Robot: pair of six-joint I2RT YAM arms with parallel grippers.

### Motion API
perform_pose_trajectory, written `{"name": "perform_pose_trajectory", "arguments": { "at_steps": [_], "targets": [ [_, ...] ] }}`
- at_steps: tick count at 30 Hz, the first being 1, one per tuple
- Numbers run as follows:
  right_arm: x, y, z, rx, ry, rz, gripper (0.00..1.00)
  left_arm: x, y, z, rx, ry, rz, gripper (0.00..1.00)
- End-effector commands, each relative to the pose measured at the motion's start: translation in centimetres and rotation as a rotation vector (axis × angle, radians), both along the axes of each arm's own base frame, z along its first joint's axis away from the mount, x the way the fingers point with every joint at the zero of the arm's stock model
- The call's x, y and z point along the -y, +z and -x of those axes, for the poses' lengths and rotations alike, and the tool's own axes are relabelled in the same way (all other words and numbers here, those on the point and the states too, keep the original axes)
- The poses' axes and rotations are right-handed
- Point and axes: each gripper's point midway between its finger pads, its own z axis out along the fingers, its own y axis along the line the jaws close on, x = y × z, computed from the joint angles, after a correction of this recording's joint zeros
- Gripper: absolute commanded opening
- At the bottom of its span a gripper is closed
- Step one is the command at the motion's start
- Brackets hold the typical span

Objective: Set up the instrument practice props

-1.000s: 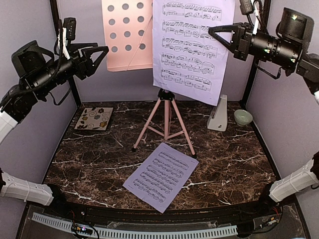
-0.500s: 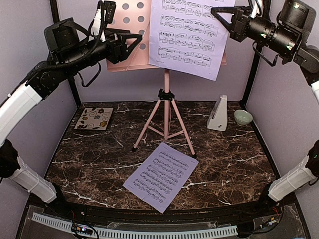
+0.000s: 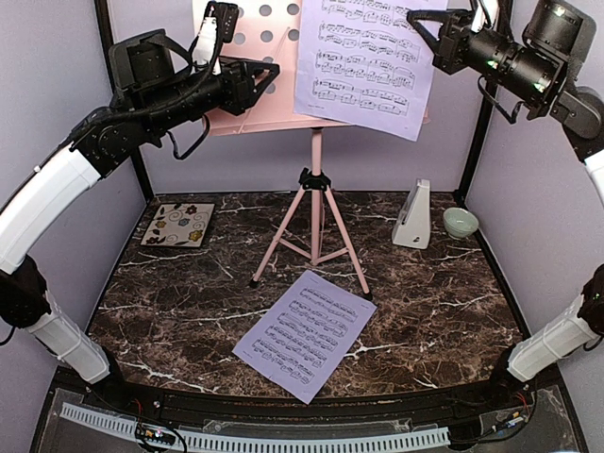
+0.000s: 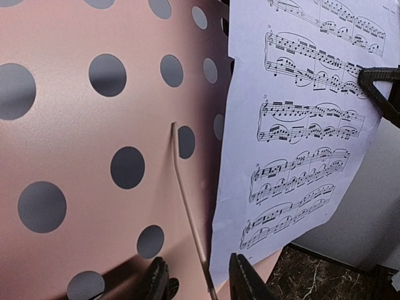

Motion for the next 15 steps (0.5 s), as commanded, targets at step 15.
{"name": "perform_pose_trajectory", "arguments": {
  "at_steps": [15],
  "targets": [
    [1.6,1.3,-0.7,0.069,-0.098,-0.046,0.0,0.6,1.7,0.1,-0.007,-0.026,0.139,0.14]
  ]
}}
